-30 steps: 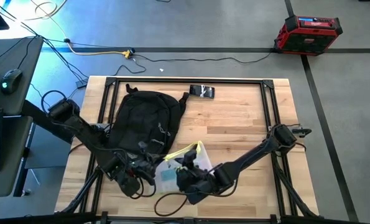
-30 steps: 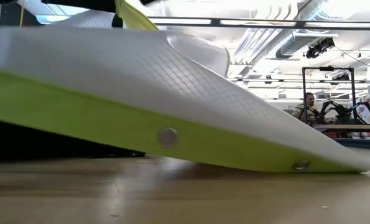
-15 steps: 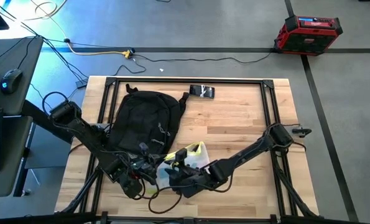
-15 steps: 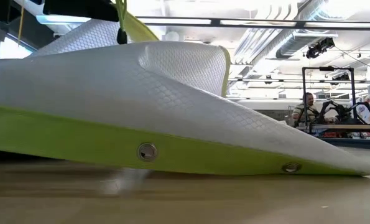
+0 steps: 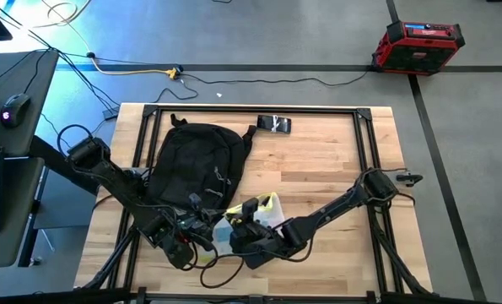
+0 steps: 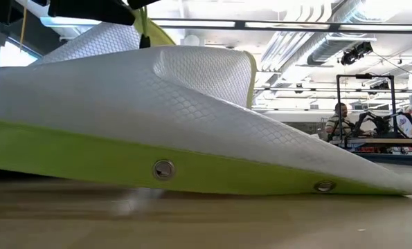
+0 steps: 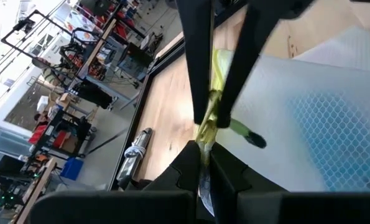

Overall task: Unpack backpack
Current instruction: Close the transparent zip bag, then put the transparent zip bag into the backpack

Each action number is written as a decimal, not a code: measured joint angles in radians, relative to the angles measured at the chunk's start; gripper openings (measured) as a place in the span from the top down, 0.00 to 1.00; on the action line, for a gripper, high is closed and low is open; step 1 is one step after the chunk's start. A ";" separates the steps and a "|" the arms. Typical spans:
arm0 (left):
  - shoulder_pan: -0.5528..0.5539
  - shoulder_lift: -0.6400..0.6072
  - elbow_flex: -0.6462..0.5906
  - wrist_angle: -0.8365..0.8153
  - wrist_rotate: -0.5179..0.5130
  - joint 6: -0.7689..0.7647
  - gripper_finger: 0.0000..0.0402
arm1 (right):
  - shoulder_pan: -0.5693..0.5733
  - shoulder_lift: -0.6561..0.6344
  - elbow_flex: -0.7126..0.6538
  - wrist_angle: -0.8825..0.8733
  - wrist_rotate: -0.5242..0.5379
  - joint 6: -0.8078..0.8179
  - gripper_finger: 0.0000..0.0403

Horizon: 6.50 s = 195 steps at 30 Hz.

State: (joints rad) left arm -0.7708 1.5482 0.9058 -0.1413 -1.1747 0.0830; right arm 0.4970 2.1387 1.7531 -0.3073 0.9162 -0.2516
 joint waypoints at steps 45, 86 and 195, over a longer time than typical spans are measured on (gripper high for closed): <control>-0.178 0.024 0.002 0.106 -0.398 0.244 1.00 | -0.013 -0.085 -0.002 -0.867 0.031 0.593 1.00; -0.294 0.019 0.105 0.171 -0.398 0.578 1.00 | 0.372 -0.314 0.022 -1.264 -0.064 1.037 1.00; 0.179 0.318 0.543 -1.295 1.032 -0.383 0.44 | 0.294 -0.418 -0.701 -0.608 -0.011 1.294 0.35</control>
State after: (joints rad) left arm -0.5922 1.8659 1.4492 -1.4367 -0.1426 -0.3000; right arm 0.7907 1.7206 1.0519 -0.9151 0.9051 1.0426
